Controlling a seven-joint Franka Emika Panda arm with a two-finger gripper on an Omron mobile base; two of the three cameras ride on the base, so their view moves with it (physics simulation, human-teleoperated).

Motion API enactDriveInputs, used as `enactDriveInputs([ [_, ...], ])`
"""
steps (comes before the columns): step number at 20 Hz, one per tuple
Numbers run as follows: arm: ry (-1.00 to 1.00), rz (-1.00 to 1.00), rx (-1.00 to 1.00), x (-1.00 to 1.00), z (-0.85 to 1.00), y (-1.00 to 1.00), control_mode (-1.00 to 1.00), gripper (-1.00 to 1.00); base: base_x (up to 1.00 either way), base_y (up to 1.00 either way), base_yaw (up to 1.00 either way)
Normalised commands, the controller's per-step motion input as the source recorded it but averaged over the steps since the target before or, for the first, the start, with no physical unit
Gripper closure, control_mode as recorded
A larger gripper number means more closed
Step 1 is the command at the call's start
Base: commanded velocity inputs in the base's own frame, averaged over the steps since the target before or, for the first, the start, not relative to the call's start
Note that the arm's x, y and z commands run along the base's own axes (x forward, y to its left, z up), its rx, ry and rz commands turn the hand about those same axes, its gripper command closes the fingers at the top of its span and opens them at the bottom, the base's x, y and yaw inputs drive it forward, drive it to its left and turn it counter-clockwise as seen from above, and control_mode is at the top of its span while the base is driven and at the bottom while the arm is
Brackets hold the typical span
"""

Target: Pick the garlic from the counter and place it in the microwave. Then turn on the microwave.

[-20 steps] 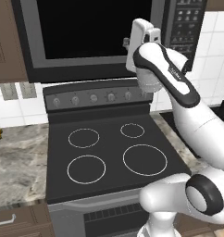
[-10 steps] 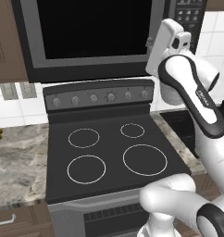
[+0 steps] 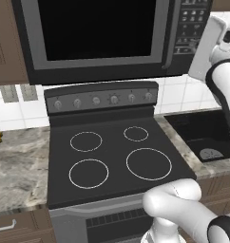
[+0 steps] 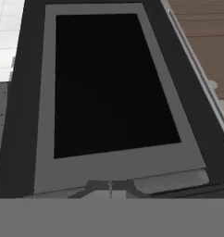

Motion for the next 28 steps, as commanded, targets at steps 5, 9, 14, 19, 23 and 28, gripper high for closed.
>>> enactDriveInputs([
  [5, 0.13, 0.0, 0.0, 0.0, -0.36, -0.92, -1.0, 1.0, 0.0, 0.0, 0.0],
  [9, 0.01, 0.0, 0.0, 0.0, -0.56, -0.55, -1.0, 1.0, 0.0, 0.0, 0.0],
  [14, -0.05, 0.0, 0.0, 0.11, -0.6, -0.14, -1.0, 1.0, 0.0, 0.0, 0.0],
  [19, -0.07, -0.03, 0.0, 0.27, -0.36, -0.01, -1.0, 1.0, 0.0, 0.0, 0.0],
  [23, -0.01, 0.0, 0.0, 0.34, -0.03, -0.06, -1.0, 1.0, 0.0, 0.0, 0.0],
  [28, 0.0, 0.0, 0.01, 0.52, 0.01, -0.11, -1.0, 1.0, 0.0, 0.0, 0.0],
])
